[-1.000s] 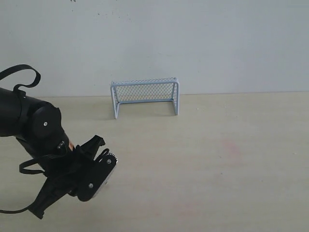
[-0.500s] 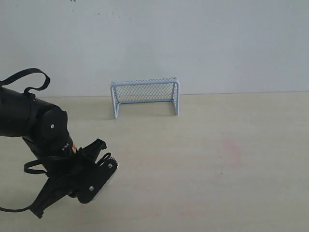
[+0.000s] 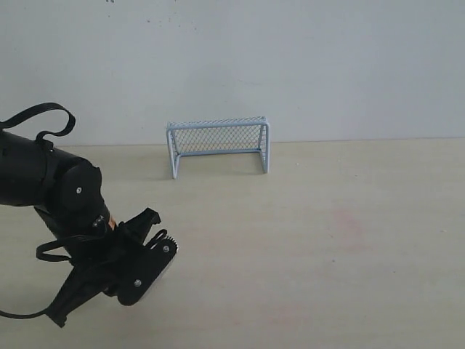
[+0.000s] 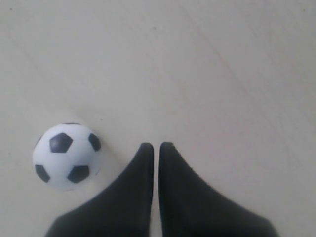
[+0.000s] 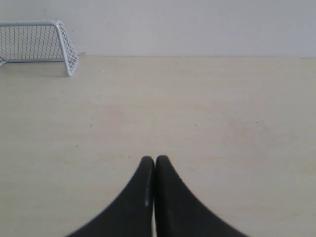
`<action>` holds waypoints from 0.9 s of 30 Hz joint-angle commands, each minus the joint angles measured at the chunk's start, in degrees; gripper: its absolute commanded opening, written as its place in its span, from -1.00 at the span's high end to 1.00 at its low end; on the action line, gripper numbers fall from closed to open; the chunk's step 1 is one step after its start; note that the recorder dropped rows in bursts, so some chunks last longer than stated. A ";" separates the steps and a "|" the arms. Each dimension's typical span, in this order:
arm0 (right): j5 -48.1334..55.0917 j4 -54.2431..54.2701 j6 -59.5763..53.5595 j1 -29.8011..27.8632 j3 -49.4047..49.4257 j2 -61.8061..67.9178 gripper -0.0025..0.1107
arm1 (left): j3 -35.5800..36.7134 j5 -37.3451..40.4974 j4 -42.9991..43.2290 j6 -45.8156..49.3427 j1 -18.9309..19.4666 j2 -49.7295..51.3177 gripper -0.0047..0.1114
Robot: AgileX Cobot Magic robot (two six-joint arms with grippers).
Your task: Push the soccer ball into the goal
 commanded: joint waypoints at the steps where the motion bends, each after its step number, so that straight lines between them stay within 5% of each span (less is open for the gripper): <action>1: -0.50 0.13 -0.08 -0.14 -0.02 -0.26 0.96 | -0.26 -15.44 2.34 -4.82 -0.22 0.19 0.84; 4: -0.50 0.13 -0.08 -0.14 -0.02 -0.26 0.96 | -2.40 -32.65 6.65 -24.17 -0.22 -0.56 0.84; 7: -0.50 0.13 -0.08 -0.14 -0.02 -0.26 0.96 | -6.45 -39.43 6.89 -28.52 -0.51 -4.49 0.84; 17: -0.50 0.13 -0.08 -0.14 -0.02 -0.26 0.96 | -11.41 -40.81 -5.77 -28.52 1.43 -19.56 0.84; 27: -0.50 0.13 -0.08 -0.14 -0.02 -0.26 0.96 | -1.47 -40.81 -10.62 -26.74 1.91 -30.23 0.84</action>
